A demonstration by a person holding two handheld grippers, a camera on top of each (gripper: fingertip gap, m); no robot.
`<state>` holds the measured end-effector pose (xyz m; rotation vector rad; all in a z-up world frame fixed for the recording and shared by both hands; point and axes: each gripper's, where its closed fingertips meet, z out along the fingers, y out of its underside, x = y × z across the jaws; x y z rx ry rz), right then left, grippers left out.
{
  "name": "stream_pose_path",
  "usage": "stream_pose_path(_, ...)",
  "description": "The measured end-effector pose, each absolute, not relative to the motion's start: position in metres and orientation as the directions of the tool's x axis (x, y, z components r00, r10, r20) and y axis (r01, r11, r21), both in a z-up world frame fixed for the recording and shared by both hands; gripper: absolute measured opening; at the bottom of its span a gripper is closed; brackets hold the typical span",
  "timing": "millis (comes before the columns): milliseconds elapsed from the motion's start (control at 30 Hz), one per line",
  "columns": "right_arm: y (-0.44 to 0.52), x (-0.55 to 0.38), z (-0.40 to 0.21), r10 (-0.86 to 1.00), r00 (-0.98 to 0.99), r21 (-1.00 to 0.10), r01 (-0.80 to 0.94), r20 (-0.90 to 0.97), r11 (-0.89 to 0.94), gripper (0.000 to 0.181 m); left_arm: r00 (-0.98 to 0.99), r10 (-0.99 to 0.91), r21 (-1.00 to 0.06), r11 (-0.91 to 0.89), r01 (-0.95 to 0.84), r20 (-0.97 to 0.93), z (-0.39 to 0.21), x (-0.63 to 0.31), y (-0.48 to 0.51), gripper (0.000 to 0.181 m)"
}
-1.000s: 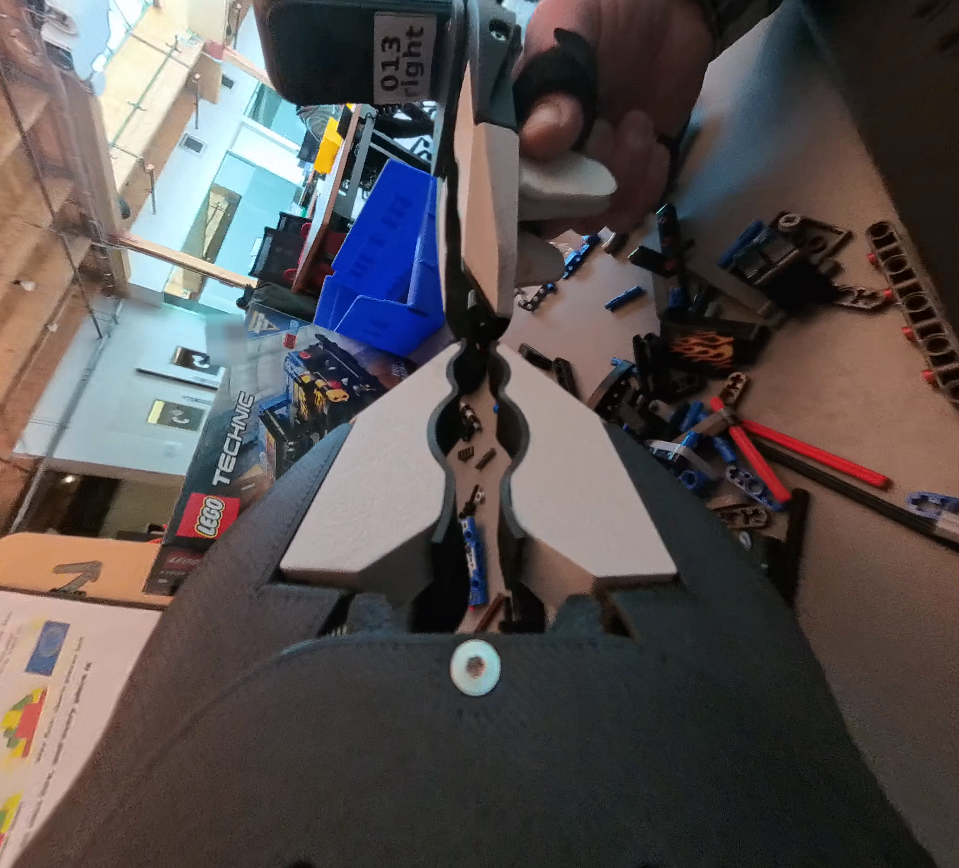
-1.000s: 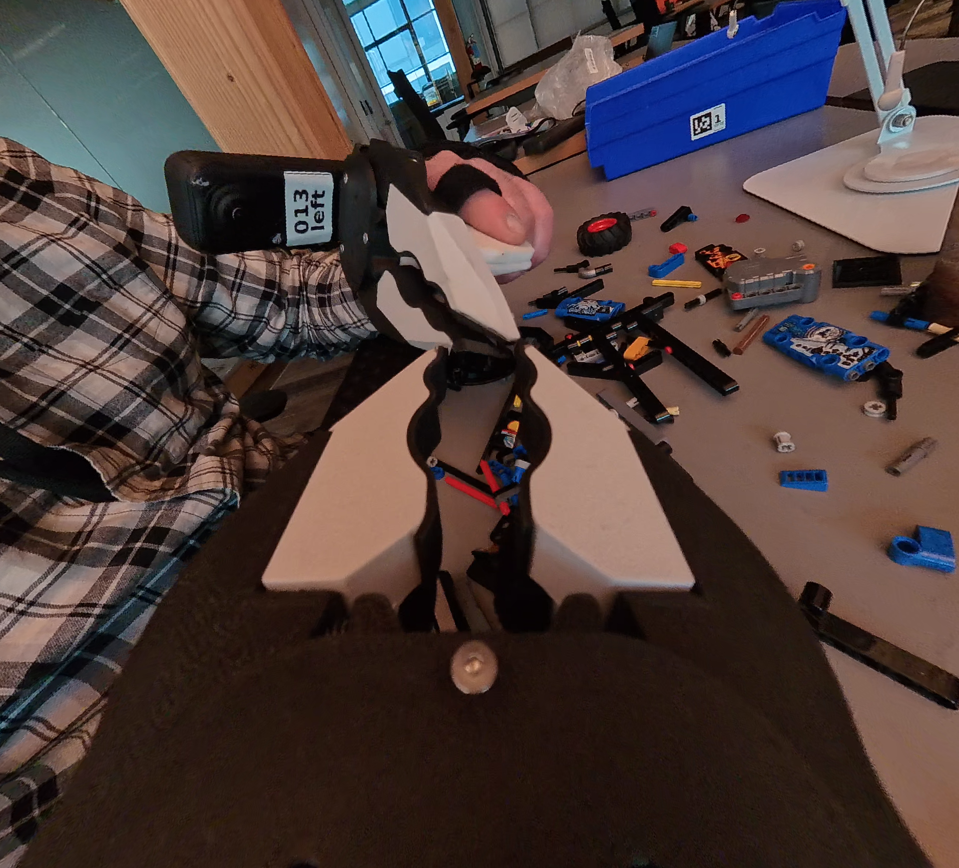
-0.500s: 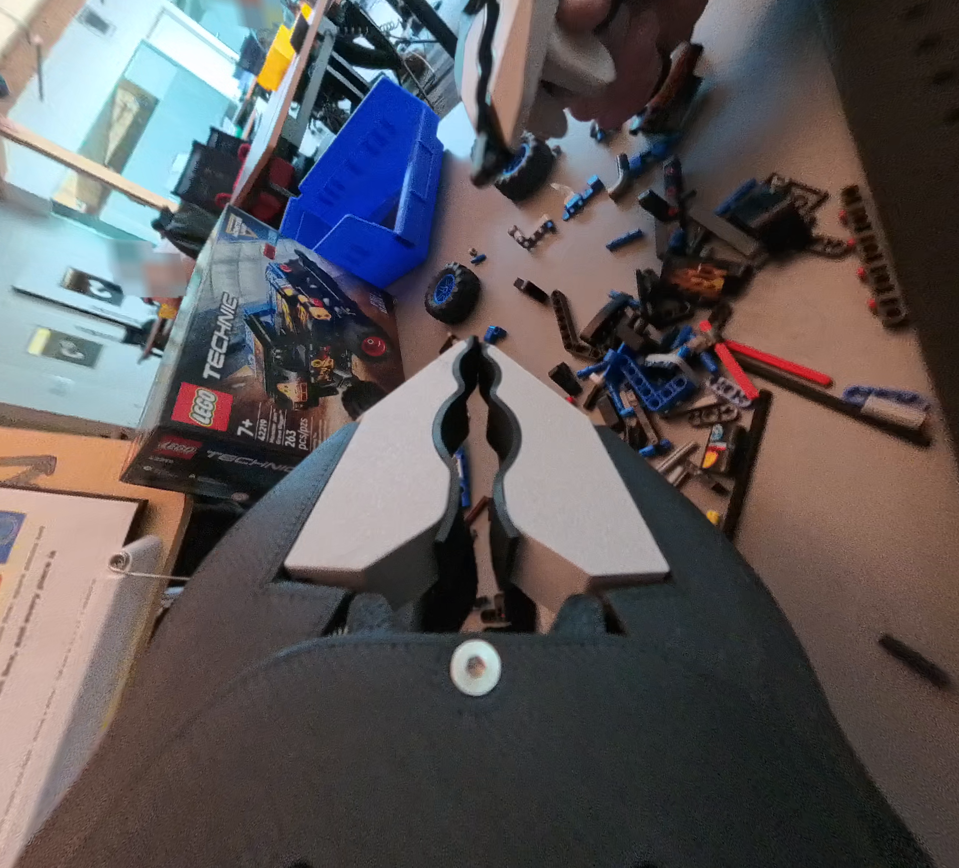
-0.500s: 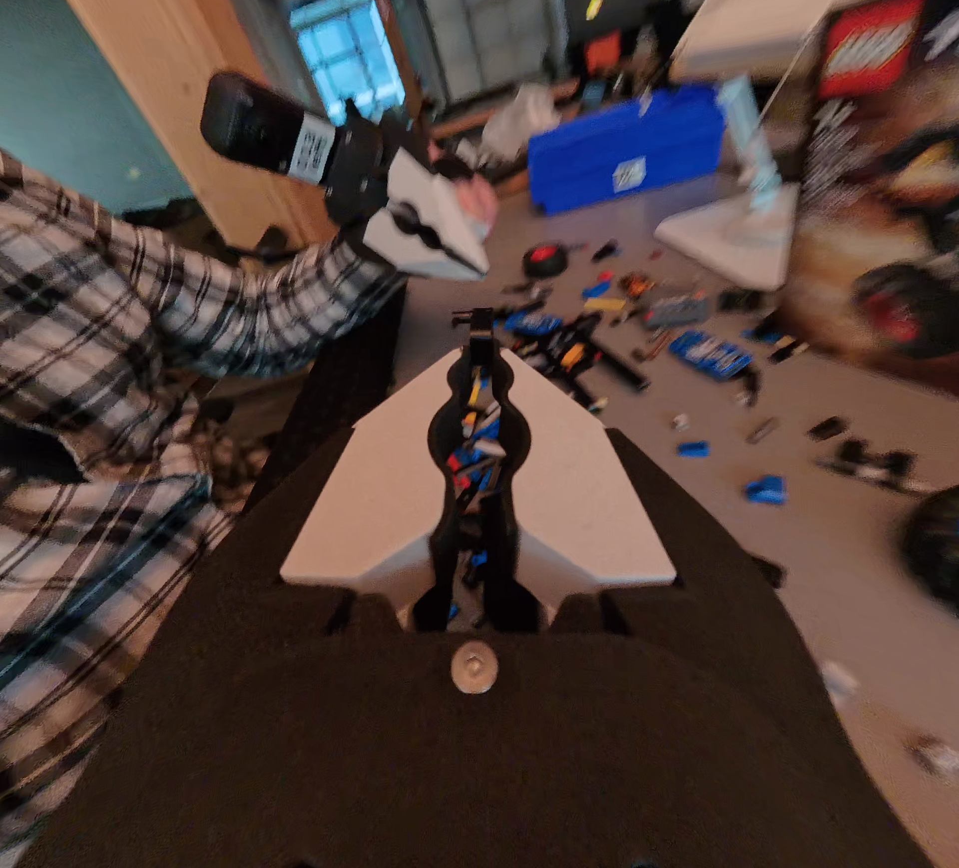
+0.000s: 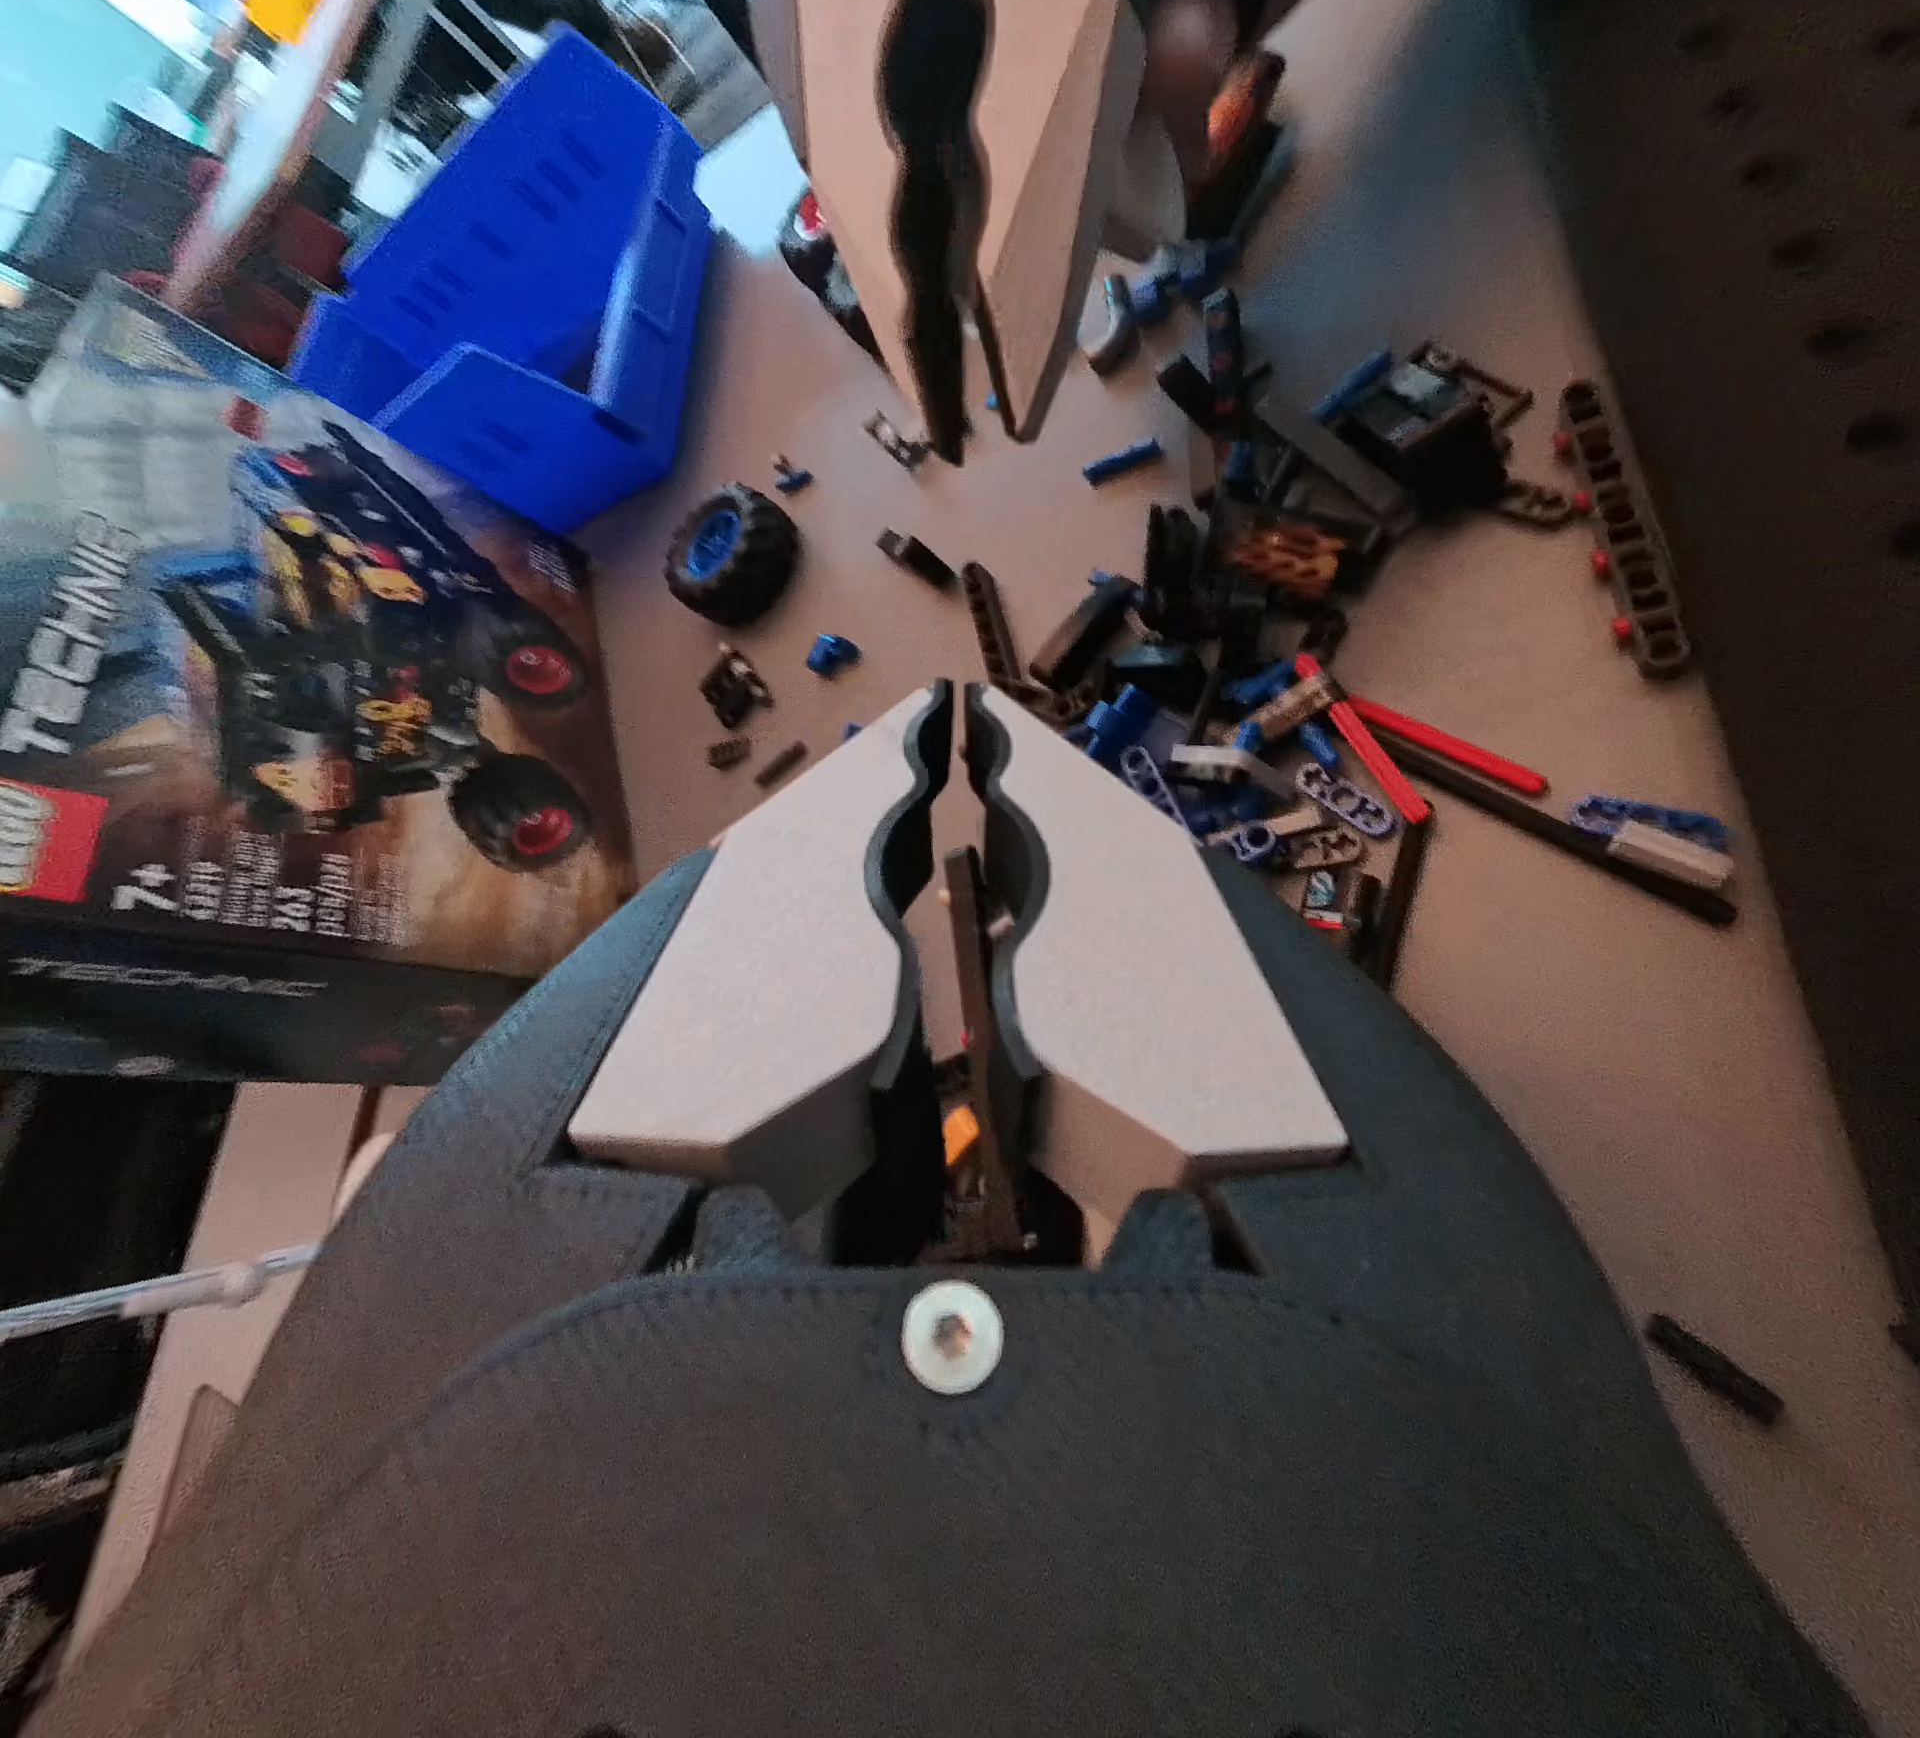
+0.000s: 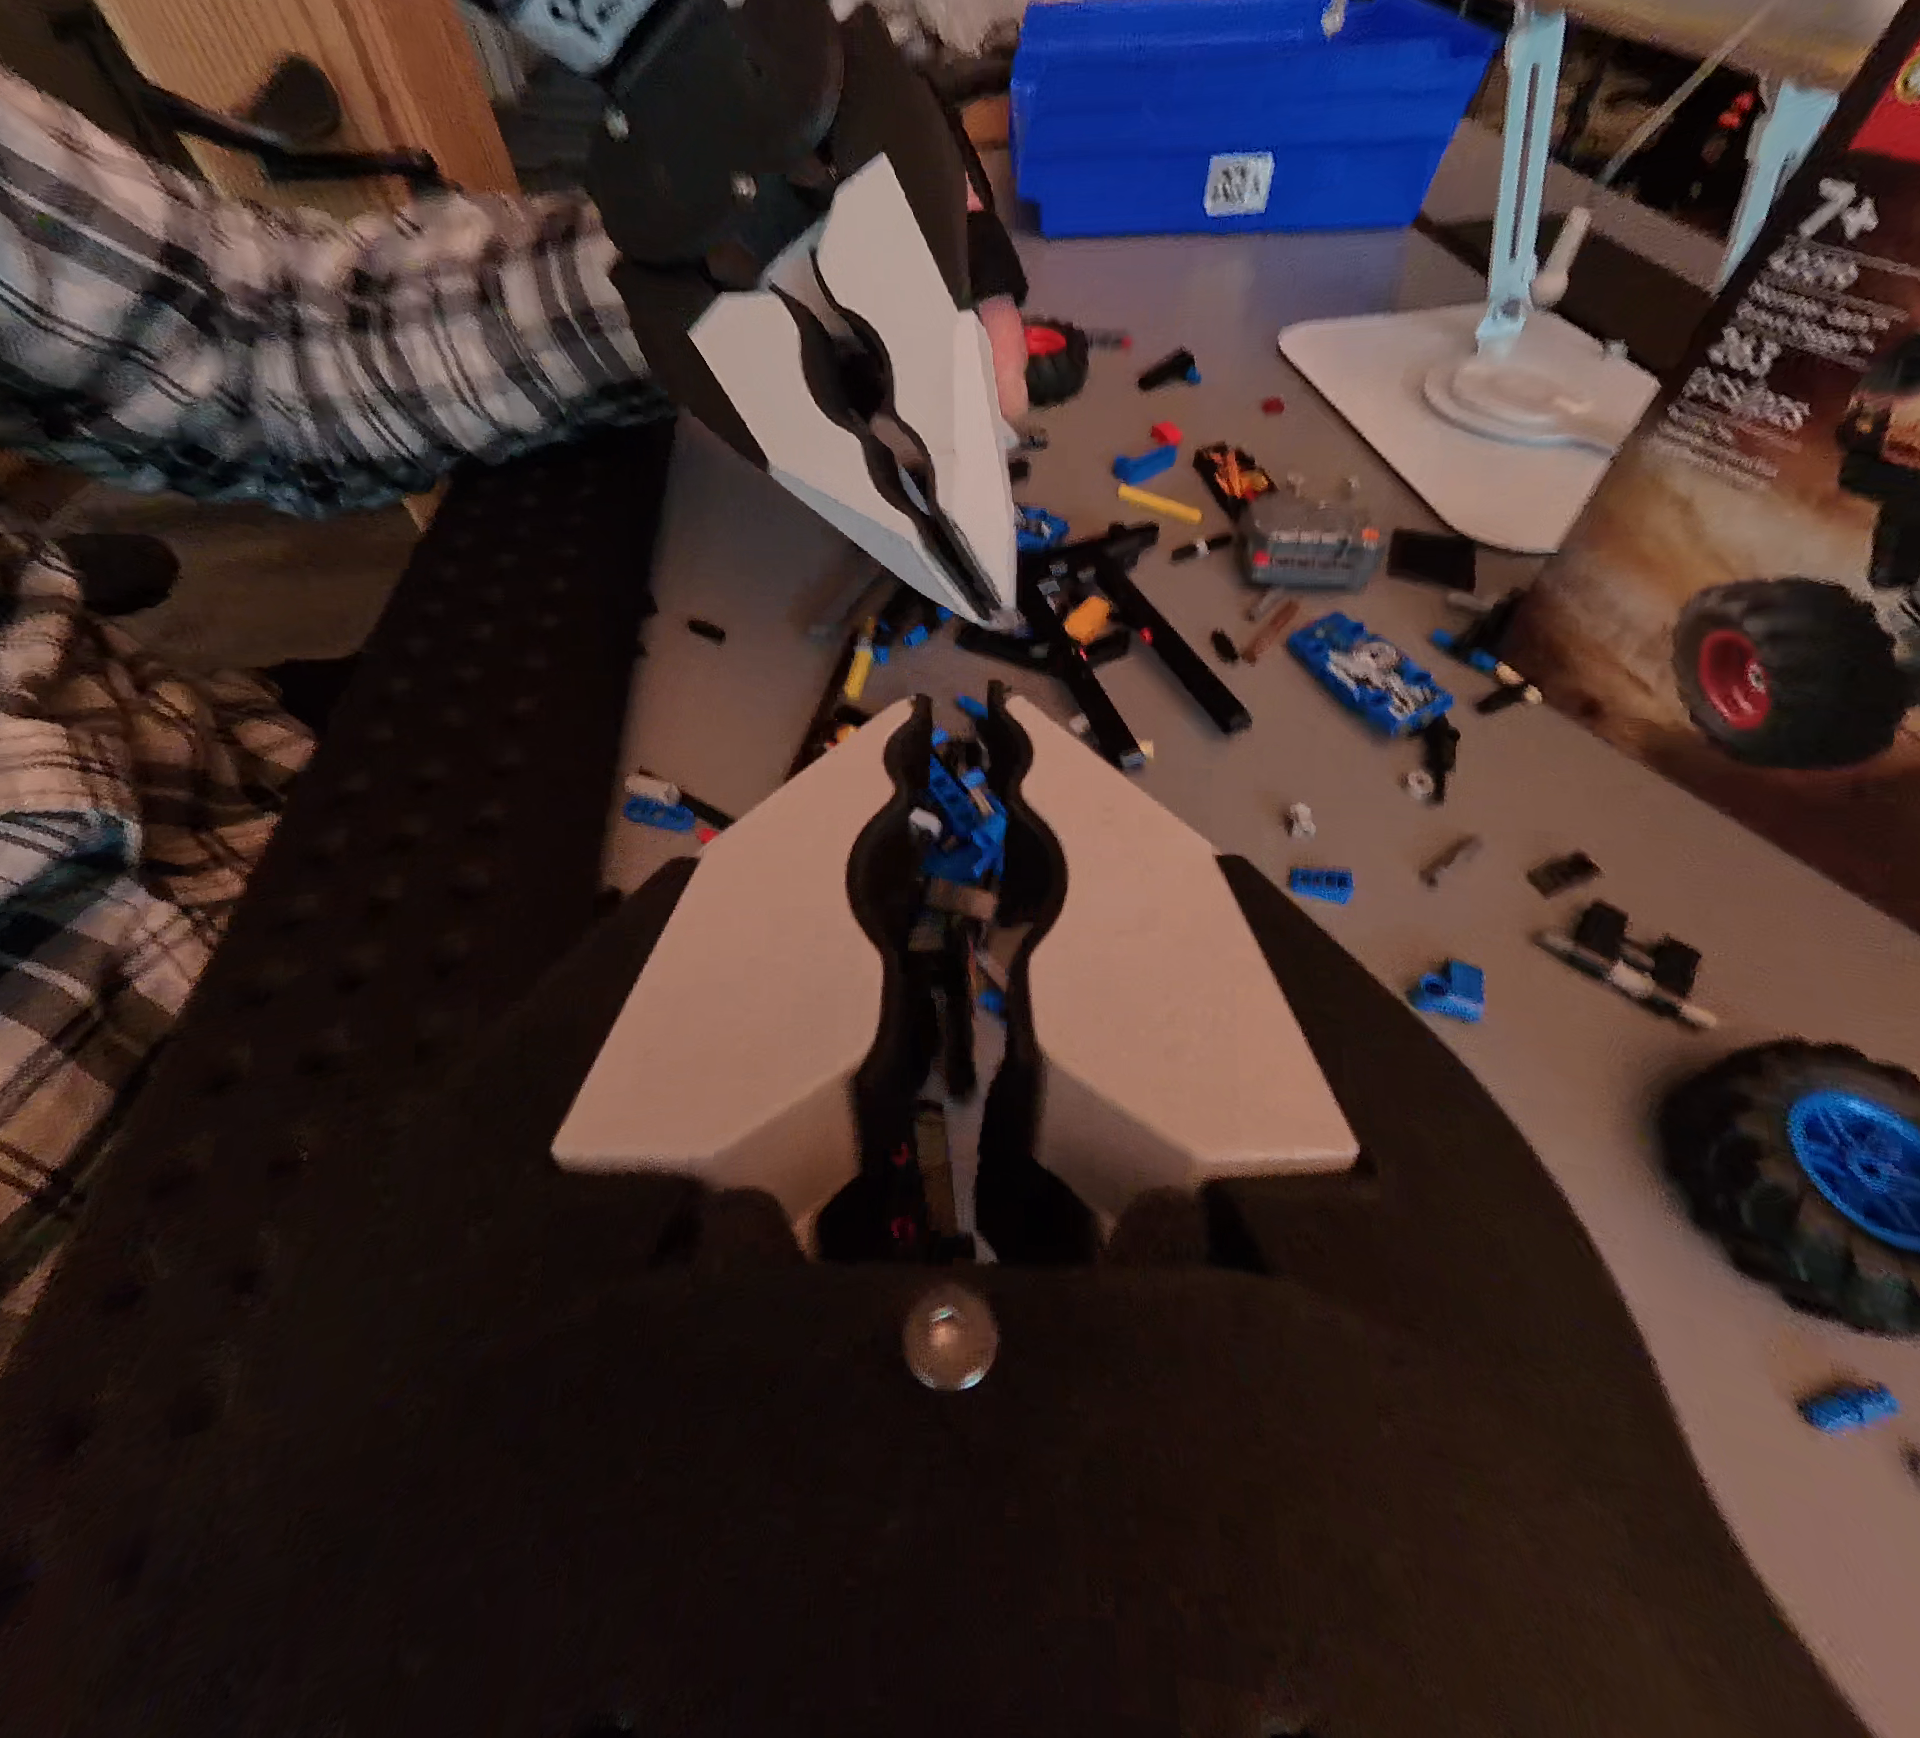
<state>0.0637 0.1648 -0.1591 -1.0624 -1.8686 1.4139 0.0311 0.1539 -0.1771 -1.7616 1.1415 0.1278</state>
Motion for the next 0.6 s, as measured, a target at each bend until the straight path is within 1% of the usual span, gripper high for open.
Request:
stream_pose_path(133,0.172,0.072,-0.191,0.861,-0.509,-0.877,0.405,0.019,0.258,0.021,0.551,-0.674,-0.649,-0.137,-0.748,-0.492,-0.197,0.024,0.154,0.011)
stream_pose_path(200,0.162,0.078,-0.201,0.834,-0.551,-0.835,0.445,0.029,0.324,0.023,0.541,-0.695,-0.652,-0.136,-0.746,-0.474,-0.200,0.028,0.151,0.011)
stream_pose_path(300,0.150,0.081,-0.225,0.813,-0.581,-0.748,0.522,0.040,0.410,0.026,0.530,-0.715,-0.627,-0.164,-0.762,-0.457,-0.209,0.028,0.150,0.012)
stream_pose_path(367,0.150,0.081,-0.241,0.811,-0.580,-0.685,0.563,0.071,0.463,0.023,0.519,-0.728,-0.617,-0.167,-0.769,-0.448,-0.215,0.029,0.149,0.012)
stream_pose_path(433,0.143,0.081,-0.246,0.799,-0.599,-0.672,0.569,0.057,0.474,0.017,0.510,-0.733,-0.607,-0.168,-0.776,-0.449,-0.217,0.030,0.148,0.013)
stream_pose_path(467,0.139,0.081,-0.249,0.793,-0.606,-0.666,0.571,0.053,0.481,0.008,0.507,-0.737,-0.606,-0.166,-0.778,-0.448,-0.218,0.032,0.148,0.014)
stream_pose_path(500,0.138,0.083,-0.252,0.787,-0.614,-0.652,0.577,0.052,0.492,0.006,0.507,-0.739,-0.611,-0.165,-0.774,-0.443,-0.219,0.033,0.148,0.014)
stream_pose_path(533,0.138,0.083,-0.253,0.786,-0.616,-0.651,0.579,0.046,0.492,0.006,0.508,-0.743,-0.614,-0.168,-0.771,-0.435,-0.220,0.035,0.148,0.015)
stream_pose_path(600,0.140,0.082,-0.244,0.803,-0.596,-0.685,0.577,0.018,0.444,0.007,0.502,-0.749,-0.610,-0.166,-0.774,-0.433,-0.223,0.037,0.149,0.016)
